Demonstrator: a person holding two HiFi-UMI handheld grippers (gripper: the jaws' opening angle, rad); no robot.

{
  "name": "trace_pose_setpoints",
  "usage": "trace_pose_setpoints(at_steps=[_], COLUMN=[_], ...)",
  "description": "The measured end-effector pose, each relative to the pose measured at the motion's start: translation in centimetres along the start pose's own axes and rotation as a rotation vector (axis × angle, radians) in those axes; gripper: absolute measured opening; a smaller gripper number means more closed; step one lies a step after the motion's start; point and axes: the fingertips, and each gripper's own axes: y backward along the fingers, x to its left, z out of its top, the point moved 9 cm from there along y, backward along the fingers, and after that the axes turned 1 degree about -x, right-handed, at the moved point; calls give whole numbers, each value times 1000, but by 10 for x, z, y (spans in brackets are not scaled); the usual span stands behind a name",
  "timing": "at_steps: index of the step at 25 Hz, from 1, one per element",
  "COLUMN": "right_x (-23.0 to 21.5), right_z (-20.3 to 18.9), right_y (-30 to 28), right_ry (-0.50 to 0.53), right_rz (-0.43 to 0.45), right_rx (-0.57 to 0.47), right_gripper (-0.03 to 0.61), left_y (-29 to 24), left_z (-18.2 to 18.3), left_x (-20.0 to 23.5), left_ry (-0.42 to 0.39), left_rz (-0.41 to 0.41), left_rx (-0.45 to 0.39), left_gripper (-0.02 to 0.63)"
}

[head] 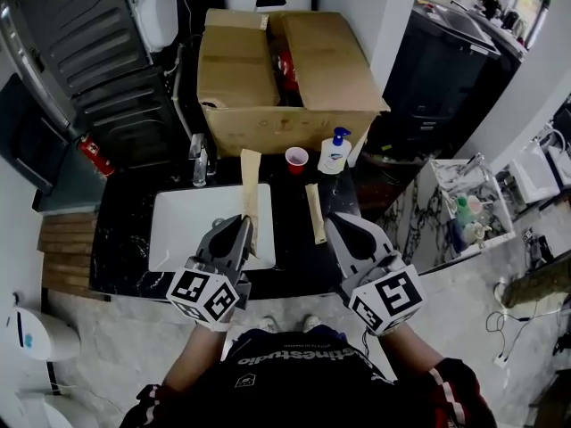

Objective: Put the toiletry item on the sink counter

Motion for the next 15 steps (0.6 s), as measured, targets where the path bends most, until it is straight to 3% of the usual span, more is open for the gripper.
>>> trace_pose_setpoints(at_steps=[15], right_x=[-8], right_z=[-12], right_y=[17], right_ry=[-20], right_rz=[-59], right_rx=[27], right_gripper=[37], left_y=[-33], left_z=[-40], left_x=[11], left_ry=[137], left_rz=[42], left_rx=[155], left_gripper=[25])
